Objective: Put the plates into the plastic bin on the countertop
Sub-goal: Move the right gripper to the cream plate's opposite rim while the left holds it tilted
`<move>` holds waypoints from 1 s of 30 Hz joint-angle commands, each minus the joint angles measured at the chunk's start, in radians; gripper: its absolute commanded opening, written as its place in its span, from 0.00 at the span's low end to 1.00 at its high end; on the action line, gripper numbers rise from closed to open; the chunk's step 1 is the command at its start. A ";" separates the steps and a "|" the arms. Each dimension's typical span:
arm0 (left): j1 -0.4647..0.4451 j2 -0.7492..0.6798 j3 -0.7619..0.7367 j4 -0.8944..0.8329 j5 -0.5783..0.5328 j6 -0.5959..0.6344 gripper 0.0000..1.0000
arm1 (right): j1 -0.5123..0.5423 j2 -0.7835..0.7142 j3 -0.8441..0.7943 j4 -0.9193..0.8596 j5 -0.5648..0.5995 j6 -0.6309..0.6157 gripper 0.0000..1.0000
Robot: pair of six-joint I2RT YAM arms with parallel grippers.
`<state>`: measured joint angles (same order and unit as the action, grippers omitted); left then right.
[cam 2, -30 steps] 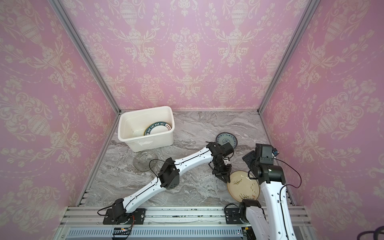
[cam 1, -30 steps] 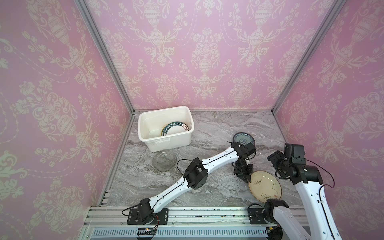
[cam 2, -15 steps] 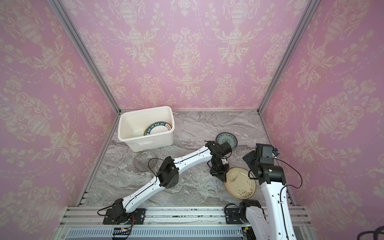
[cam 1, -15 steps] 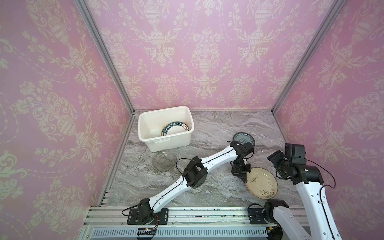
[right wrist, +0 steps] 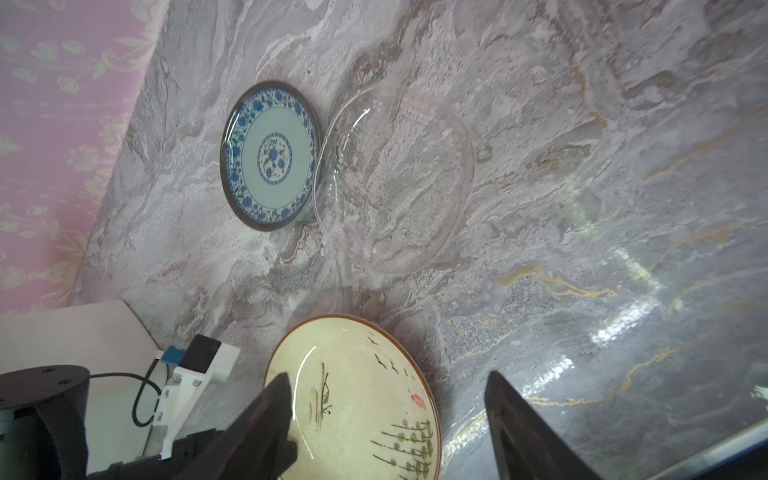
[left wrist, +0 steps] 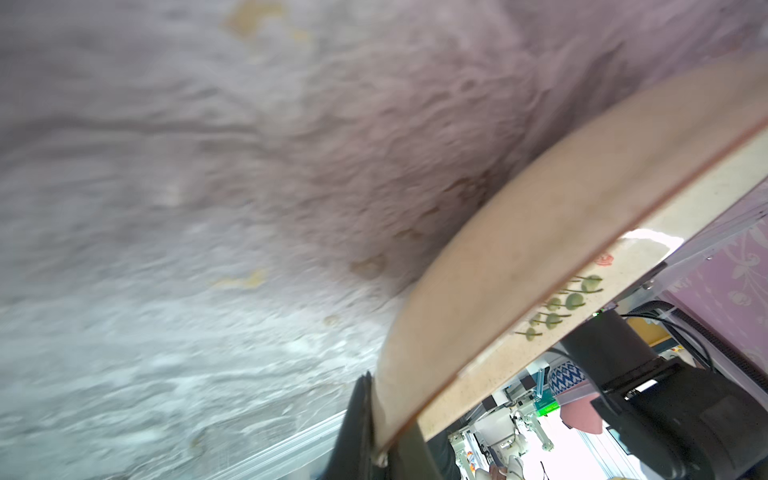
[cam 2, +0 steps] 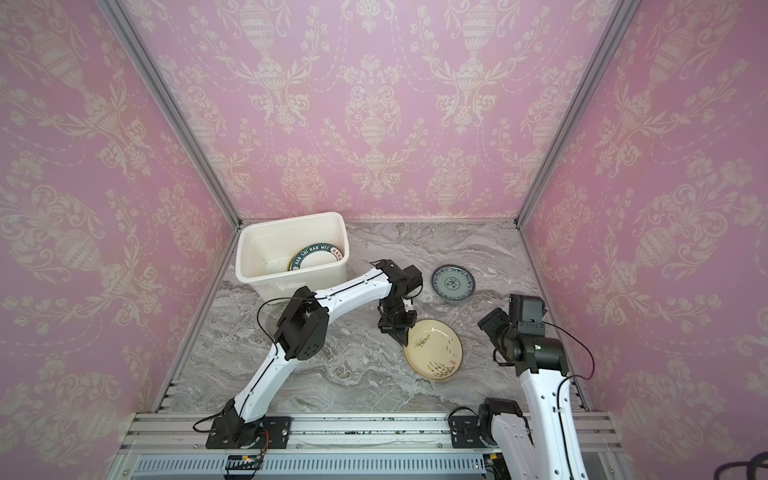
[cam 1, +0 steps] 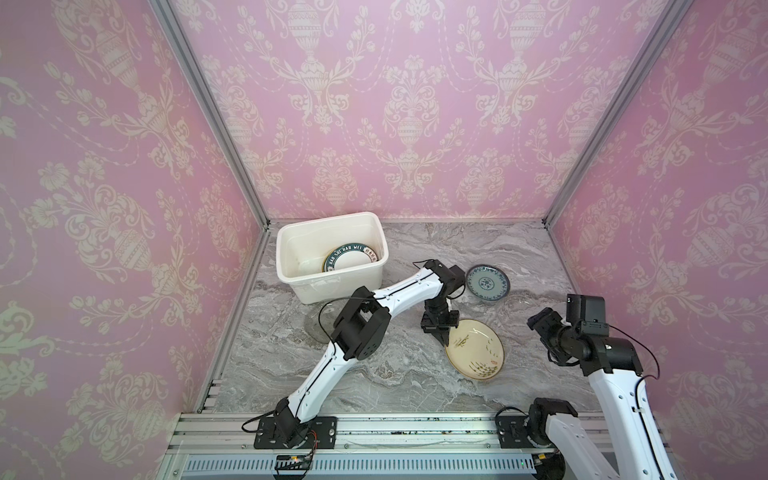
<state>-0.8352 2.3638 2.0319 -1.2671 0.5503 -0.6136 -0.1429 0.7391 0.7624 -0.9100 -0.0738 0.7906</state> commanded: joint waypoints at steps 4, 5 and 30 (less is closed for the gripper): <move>0.106 -0.214 -0.287 0.071 -0.064 0.065 0.03 | 0.007 0.019 -0.116 0.098 -0.394 -0.109 0.72; 0.116 -0.239 -0.320 0.078 -0.070 0.077 0.03 | 0.023 0.028 -0.140 0.123 -0.449 -0.109 0.71; 0.155 -0.367 -0.481 0.166 -0.011 0.101 0.04 | 0.466 0.395 -0.445 0.871 -0.458 0.056 0.52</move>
<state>-0.6800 2.0514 1.5581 -1.1107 0.4984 -0.5217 0.3115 1.0966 0.3336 -0.1658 -0.5106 0.8238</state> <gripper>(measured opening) 0.087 0.541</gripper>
